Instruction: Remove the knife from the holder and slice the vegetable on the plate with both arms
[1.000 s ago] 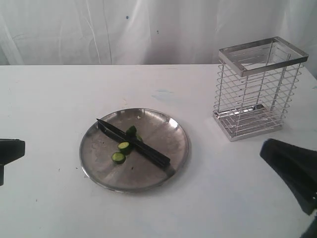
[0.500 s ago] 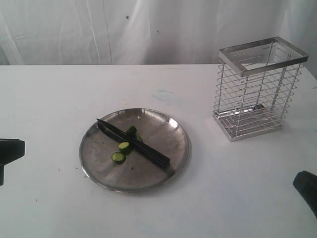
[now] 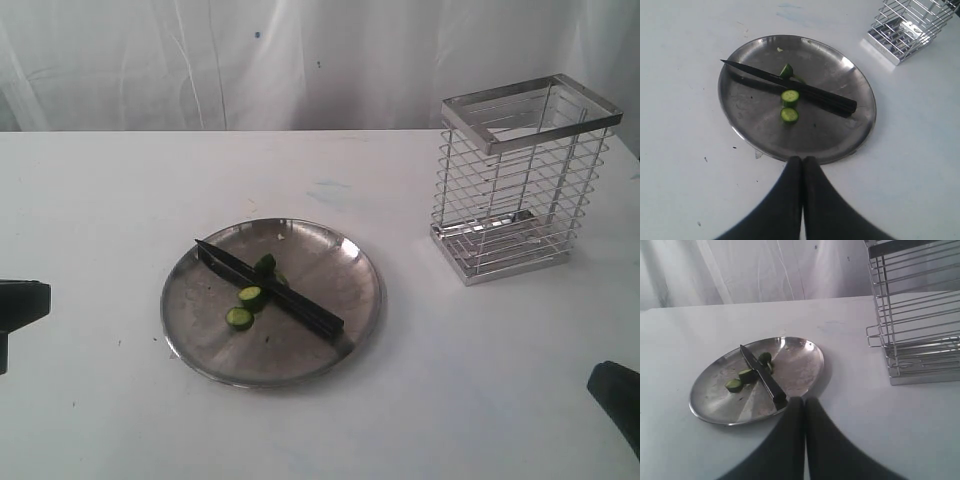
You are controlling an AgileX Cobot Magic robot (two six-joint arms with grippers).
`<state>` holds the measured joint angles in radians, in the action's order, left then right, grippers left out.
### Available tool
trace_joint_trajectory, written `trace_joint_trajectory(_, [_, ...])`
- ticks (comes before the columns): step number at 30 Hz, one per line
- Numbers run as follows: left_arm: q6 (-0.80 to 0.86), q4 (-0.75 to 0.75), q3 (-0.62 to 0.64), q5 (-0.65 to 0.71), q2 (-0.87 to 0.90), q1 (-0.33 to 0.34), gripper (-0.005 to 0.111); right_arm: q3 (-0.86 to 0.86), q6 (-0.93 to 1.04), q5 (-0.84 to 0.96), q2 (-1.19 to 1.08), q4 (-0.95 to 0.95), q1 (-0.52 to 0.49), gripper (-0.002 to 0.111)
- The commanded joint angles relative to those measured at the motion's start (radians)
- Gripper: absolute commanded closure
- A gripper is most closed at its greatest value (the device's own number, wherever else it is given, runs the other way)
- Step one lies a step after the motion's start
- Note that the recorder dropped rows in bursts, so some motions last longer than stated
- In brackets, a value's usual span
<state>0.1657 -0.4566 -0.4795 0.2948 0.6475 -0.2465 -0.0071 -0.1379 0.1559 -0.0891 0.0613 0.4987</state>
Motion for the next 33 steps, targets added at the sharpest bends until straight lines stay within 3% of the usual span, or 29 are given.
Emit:
trace_joint_trajectory(1, [-0.008,-0.014,0.001,0.012,-0.008,-0.005,0.102,0.007,-0.002,0.0,0.006,-0.008,-0.01,0.108])
trace_joint_trajectory(6, [-0.008,-0.014,0.01,0.0,-0.01,-0.005,0.102,0.007,-0.002,0.0,0.006,-0.008,-0.01,0.108])
trace_joint_trajectory(10, [-0.066,0.156,0.07,-0.053,-0.115,-0.019,0.102,0.007,-0.002,0.0,0.006,-0.008,-0.01,0.108])
trace_joint_trajectory(14, [-0.238,0.339,0.207,-0.174,-0.291,-0.024,0.102,0.007,-0.002,0.0,0.006,-0.008,-0.01,0.108])
trace_joint_trajectory(18, [-0.262,0.345,0.352,-0.279,-0.457,-0.016,0.102,0.007,-0.002,0.0,0.006,-0.008,-0.01,0.108])
trace_joint_trajectory(23, [-0.272,0.345,0.473,-0.241,-0.615,0.005,0.102,0.007,-0.002,0.0,0.006,-0.008,-0.01,0.108])
trace_joint_trajectory(33, [-0.275,0.347,0.48,-0.146,-0.648,0.005,0.102,0.007,-0.002,0.0,0.006,-0.008,-0.01,0.108])
